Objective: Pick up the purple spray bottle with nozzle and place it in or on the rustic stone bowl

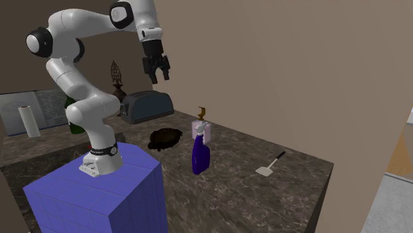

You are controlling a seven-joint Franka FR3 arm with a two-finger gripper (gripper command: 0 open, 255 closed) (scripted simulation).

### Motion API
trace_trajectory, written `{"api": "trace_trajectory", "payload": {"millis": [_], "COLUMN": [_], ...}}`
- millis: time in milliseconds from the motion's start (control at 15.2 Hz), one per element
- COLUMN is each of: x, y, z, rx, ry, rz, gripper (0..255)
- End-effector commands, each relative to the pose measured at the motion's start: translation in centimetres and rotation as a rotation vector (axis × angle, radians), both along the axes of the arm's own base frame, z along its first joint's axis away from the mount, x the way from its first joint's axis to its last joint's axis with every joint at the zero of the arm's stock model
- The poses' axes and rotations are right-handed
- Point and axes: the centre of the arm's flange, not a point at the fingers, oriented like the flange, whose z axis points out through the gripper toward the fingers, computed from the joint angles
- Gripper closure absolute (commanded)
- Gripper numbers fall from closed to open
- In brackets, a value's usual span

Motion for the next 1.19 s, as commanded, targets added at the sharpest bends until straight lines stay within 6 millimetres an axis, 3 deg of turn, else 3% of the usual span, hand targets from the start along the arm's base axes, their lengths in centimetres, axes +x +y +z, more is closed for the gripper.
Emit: {"api": "trace_trajectory", "payload": {"millis": [0,594,1122], "x": [0.0,10.5,19.8], "y": [0.0,-4.2,-4.2], "z": [0.0,-7.9,-15.9], "rx": [0.0,0.07,0.132], "ry": [0.0,0.104,0.197], "rz": [0.0,0.369,0.697], "gripper": [0,0,0]}}
